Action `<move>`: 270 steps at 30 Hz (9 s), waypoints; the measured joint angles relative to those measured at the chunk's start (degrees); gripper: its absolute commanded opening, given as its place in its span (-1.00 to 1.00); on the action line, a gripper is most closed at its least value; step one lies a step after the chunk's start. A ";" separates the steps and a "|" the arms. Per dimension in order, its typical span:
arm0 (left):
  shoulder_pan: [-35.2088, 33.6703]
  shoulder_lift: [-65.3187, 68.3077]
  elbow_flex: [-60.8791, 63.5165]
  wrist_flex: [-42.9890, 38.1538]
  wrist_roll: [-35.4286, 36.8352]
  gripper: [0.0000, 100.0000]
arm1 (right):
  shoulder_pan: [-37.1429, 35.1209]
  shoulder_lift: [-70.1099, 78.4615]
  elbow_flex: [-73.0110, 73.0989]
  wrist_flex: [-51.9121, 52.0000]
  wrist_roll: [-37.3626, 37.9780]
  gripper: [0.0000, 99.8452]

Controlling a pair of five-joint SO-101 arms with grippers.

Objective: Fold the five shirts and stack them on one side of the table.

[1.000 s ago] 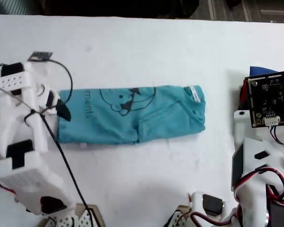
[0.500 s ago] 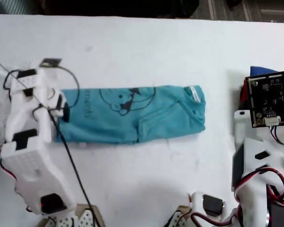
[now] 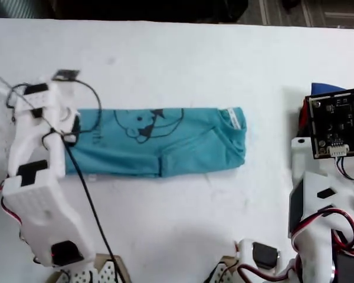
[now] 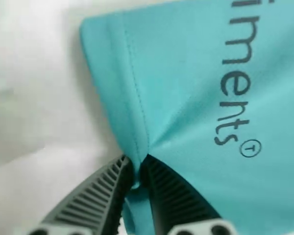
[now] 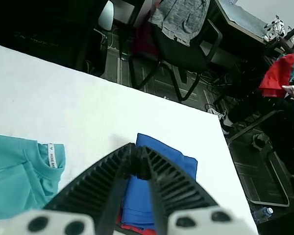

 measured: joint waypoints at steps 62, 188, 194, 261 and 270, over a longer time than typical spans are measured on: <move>54.59 1.85 -40.18 13.19 18.37 -0.41 | 0.00 0.00 2.64 0.00 0.00 -0.96; -0.62 -81.49 19.43 23.12 9.05 -0.95 | -35.52 68.92 8.26 -11.34 -1.23 -0.97; -0.62 -81.49 19.43 23.12 9.05 -0.95 | -32.18 74.02 7.82 -1.76 -1.23 -0.96; -0.62 -81.49 19.43 23.12 9.05 -0.95 | -48.18 64.09 8.70 -0.09 -6.95 -0.96; -0.62 -81.49 19.43 23.12 9.05 -0.95 | -37.01 49.67 15.91 0.53 -7.65 -0.97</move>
